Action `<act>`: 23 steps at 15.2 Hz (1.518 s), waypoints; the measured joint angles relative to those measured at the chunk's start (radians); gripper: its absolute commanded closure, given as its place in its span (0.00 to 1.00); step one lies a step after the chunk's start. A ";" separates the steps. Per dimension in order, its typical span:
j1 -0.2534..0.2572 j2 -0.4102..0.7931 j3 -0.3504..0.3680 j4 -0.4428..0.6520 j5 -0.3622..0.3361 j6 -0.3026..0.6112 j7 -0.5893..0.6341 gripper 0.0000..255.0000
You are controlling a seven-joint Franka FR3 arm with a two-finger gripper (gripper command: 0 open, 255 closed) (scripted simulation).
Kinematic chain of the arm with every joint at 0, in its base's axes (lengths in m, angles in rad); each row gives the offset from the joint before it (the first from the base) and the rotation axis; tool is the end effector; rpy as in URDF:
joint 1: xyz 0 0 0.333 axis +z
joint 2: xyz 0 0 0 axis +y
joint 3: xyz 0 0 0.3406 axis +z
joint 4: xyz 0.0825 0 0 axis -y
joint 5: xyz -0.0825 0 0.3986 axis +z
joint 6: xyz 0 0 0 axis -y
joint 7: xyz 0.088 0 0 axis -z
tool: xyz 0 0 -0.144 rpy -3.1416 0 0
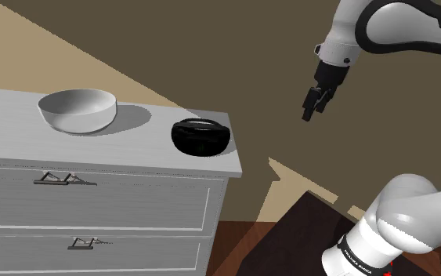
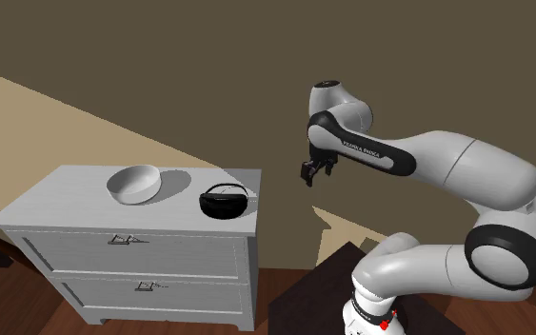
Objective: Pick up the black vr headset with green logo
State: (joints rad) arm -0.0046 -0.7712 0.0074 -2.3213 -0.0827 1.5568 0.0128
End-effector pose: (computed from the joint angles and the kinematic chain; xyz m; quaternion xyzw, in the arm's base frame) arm 0.3075 -0.0105 0.5826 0.9990 -0.0067 0.0036 0.0439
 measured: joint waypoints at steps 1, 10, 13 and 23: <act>0.000 0.000 0.000 0.000 0.000 0.000 0.000 0.00; 0.032 0.253 0.091 0.121 0.050 0.125 0.102 0.00; 0.041 0.356 0.122 0.189 0.057 0.159 0.138 0.00; 0.076 0.717 0.211 0.487 0.027 0.212 0.262 0.00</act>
State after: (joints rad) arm 0.0711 -0.0545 0.2188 -1.8344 -0.0558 1.7692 0.2746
